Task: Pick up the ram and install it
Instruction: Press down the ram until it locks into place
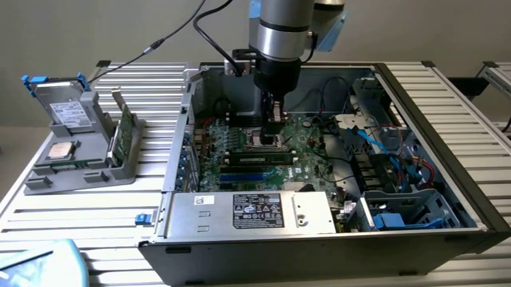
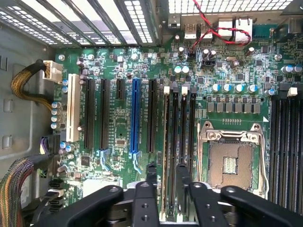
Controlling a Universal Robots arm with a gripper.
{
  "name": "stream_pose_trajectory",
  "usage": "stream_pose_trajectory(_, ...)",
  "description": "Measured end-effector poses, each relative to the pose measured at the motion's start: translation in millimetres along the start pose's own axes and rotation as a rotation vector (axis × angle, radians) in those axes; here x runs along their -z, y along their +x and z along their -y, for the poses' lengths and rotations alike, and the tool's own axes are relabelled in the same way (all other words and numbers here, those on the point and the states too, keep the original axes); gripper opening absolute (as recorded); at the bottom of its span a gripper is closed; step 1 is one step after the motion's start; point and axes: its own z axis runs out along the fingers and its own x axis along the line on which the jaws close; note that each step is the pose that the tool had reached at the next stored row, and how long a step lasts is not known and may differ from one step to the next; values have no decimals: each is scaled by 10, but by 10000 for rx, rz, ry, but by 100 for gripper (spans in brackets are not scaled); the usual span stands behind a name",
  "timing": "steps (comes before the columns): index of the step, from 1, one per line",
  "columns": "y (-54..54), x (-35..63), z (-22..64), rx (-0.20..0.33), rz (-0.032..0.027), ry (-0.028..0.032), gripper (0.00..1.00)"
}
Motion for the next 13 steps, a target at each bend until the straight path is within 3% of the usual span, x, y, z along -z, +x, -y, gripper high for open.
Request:
stream_pose_trajectory(1, 0, 0, 0, -1, 0, 0, 25)
stream_pose_trajectory(3, 0, 0, -1, -1, 0, 0, 13)
stream_pose_trajectory(5, 0, 0, 0, -1, 0, 0, 11)
stream_pose_trajectory(13, 0, 0, 0, -1, 0, 0, 11)
